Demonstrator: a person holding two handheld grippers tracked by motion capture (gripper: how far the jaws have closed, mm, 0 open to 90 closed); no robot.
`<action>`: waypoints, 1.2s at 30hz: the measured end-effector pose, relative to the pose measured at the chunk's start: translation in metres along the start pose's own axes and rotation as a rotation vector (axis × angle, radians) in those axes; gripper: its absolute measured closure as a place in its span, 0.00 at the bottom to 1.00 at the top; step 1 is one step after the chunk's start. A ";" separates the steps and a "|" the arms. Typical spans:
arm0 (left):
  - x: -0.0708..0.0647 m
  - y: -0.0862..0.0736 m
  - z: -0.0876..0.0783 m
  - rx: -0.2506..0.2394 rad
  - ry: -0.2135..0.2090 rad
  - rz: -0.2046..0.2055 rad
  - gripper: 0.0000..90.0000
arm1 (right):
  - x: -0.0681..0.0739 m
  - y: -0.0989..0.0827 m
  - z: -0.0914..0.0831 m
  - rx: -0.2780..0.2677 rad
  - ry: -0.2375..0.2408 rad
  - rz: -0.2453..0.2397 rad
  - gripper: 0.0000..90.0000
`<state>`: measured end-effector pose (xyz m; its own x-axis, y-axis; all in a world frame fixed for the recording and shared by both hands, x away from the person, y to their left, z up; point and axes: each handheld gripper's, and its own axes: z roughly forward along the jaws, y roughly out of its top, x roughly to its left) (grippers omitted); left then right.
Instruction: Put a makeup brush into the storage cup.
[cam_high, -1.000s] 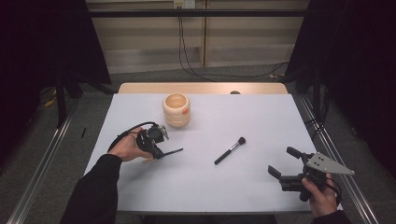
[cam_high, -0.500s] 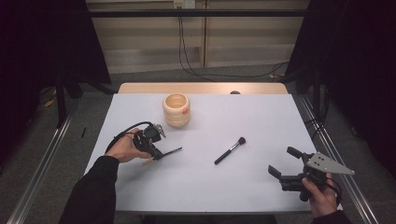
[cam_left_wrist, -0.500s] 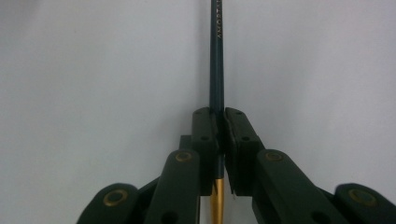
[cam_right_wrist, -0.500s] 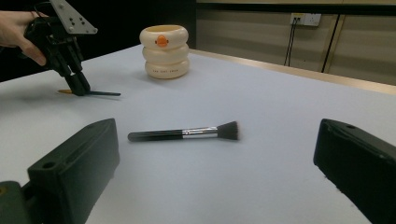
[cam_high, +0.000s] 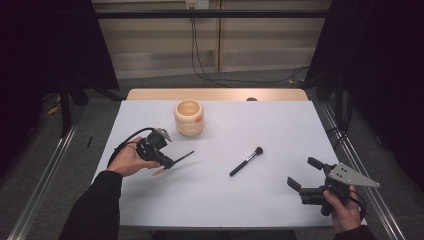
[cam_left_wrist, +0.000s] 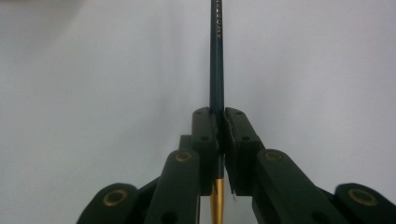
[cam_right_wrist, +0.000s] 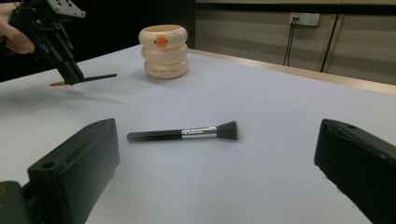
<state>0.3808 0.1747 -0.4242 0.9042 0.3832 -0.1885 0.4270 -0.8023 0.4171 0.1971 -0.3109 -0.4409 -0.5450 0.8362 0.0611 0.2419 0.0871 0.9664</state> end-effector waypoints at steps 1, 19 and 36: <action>-0.002 -0.001 0.001 -0.043 -0.002 -0.036 0.93 | 0.000 0.000 0.000 0.000 0.001 0.000 0.00; -0.014 -0.015 -0.021 -0.317 0.026 -0.074 0.93 | 0.000 0.000 0.000 0.000 0.004 0.000 0.00; -0.034 -0.025 -0.028 -0.551 0.059 -0.109 0.93 | -0.001 0.000 0.000 0.001 0.001 0.000 0.00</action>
<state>0.3392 0.1940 -0.4032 0.8464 0.4883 -0.2127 0.4358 -0.4054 0.8036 0.1972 -0.3115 -0.4409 -0.5458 0.8356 0.0616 0.2428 0.0874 0.9661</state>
